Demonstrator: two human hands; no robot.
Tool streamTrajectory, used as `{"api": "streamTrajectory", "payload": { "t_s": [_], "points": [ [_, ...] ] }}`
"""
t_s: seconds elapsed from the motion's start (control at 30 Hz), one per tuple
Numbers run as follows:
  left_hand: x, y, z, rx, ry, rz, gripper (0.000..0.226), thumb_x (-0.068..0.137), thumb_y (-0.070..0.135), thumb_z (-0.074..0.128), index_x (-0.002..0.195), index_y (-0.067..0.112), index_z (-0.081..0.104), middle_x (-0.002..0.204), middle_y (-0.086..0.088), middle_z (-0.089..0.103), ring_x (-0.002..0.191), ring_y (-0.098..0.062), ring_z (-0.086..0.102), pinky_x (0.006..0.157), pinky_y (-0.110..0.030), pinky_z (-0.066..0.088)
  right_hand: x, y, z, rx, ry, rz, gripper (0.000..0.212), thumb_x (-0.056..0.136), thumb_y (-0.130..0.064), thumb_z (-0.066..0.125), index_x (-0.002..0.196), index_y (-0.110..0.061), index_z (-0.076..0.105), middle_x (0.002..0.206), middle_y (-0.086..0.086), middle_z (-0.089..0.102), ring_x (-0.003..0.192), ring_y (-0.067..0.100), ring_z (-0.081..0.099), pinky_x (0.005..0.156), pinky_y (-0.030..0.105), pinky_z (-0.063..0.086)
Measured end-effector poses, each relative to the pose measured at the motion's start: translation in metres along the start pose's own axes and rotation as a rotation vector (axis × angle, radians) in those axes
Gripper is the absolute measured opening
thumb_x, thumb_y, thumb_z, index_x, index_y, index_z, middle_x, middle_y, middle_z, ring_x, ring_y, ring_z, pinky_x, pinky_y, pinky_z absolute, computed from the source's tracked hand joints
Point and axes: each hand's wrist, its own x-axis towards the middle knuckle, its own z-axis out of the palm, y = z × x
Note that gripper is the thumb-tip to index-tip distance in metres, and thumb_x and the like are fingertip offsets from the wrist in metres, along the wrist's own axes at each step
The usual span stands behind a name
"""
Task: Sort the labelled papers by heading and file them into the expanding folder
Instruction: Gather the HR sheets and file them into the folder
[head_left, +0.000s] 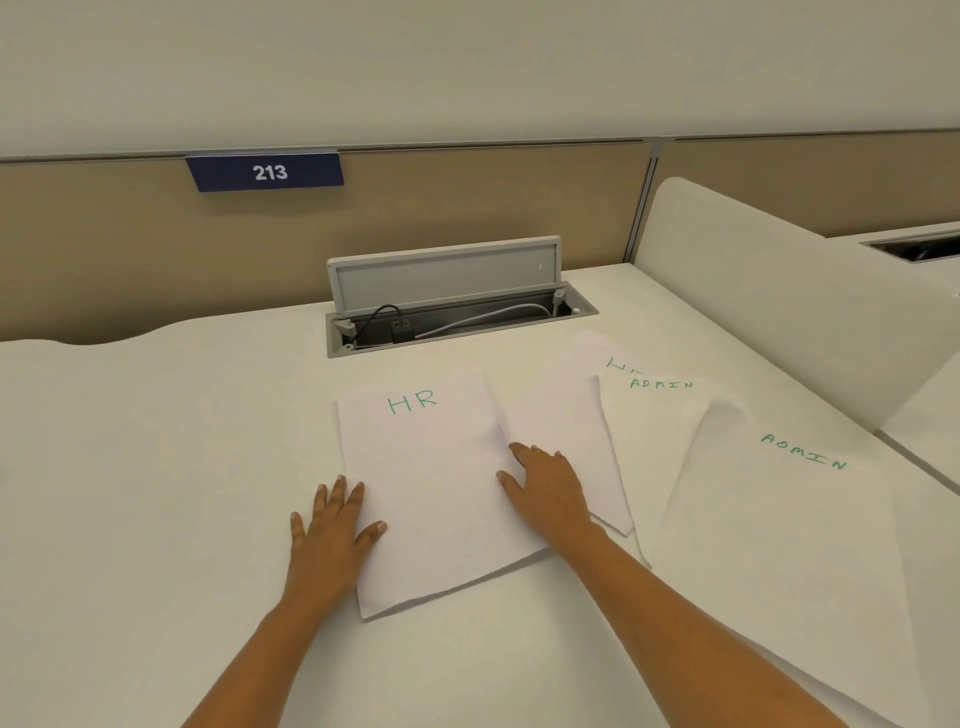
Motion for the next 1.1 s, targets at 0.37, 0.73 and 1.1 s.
{"api": "streamTrajectory", "payload": {
  "t_s": [0.37, 0.73, 1.1],
  "points": [
    [-0.009, -0.017, -0.005, -0.019, 0.047, -0.052, 0.053, 0.101, 0.032, 0.028, 0.149, 0.018, 0.011, 0.159, 0.002, 0.001, 0.147, -0.018, -0.004, 0.117, -0.041, -0.001, 0.018, -0.012, -0.007, -0.085, 0.191, 0.118, 0.026, 0.09, -0.006, 0.04, 0.082, -0.013, 0.064, 0.076, 0.004, 0.059, 0.072, 0.022, 0.05, 0.049, 0.026, 0.026],
    [-0.014, -0.025, -0.01, 0.008, 0.051, -0.062, 0.053, 0.102, 0.032, 0.026, 0.15, 0.018, 0.008, 0.159, 0.002, 0.0, 0.146, -0.018, -0.005, 0.118, -0.039, -0.001, 0.017, -0.015, -0.001, -0.152, 0.235, 0.14, 0.026, 0.094, -0.011, 0.037, 0.078, -0.015, 0.056, 0.077, 0.006, 0.057, 0.066, 0.021, 0.043, 0.057, 0.026, 0.028],
    [-0.013, -0.026, -0.014, -0.042, 0.049, -0.056, 0.05, 0.102, 0.026, 0.026, 0.149, 0.016, 0.012, 0.159, 0.001, 0.002, 0.146, -0.018, -0.004, 0.118, -0.039, -0.001, -0.009, -0.074, 0.023, 0.051, 0.56, -0.401, 0.02, 0.079, -0.024, 0.053, 0.064, -0.018, 0.065, 0.048, -0.003, 0.059, 0.035, 0.017, 0.053, 0.033, 0.019, 0.039]
  ]
}}
